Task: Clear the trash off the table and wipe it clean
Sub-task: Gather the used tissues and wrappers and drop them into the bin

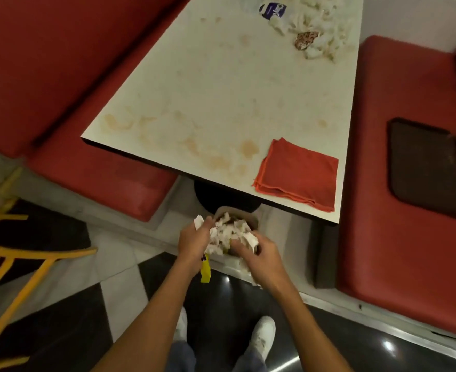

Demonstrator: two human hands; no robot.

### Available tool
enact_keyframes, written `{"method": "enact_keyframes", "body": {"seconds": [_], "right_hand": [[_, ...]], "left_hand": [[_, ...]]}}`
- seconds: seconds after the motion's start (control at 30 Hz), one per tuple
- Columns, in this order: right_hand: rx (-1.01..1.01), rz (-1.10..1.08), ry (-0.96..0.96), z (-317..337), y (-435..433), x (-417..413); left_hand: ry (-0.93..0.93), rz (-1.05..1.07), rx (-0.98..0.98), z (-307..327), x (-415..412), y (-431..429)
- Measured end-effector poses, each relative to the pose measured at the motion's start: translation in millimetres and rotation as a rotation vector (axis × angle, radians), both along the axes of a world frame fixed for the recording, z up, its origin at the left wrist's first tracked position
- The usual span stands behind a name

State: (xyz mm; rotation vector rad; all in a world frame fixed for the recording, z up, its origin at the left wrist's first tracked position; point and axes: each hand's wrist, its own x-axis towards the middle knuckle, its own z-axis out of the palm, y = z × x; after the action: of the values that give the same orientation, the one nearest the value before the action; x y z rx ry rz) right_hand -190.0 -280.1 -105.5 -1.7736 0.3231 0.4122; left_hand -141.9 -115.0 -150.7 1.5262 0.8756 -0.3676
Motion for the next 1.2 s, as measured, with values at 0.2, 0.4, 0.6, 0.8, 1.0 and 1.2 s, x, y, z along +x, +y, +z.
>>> {"method": "enact_keyframes", "body": {"seconds": [0.2, 0.4, 0.6, 0.8, 1.0, 1.2], "right_hand": [[-0.081, -0.015, 0.111, -108.8, -31.2, 35.5], [-0.108, -0.065, 0.153, -207.3, -42.6, 70.4], [-0.136, -0.110, 0.139, -279.4, -53.5, 84.8], [-0.154, -0.146, 0.137, -315.6, -61.6, 81.6], [-0.126, -0.168, 0.160, -324.4, -46.7, 85.3], [-0.305, -0.079, 0.050, -335.7, -19.8, 113.7]], "left_hand": [[0.057, -0.061, 0.085, -93.4, 26.3, -17.6], [0.094, -0.317, 0.245, -179.6, 75.4, -40.0], [0.030, -0.377, 0.276, -269.2, 100.1, -60.7], [0.043, -0.668, 0.314, -321.2, 100.5, -60.0], [-0.087, -0.724, 0.304, -322.5, 82.2, -39.9], [-0.196, -0.625, 0.367, -308.8, 75.6, -7.2]]}}
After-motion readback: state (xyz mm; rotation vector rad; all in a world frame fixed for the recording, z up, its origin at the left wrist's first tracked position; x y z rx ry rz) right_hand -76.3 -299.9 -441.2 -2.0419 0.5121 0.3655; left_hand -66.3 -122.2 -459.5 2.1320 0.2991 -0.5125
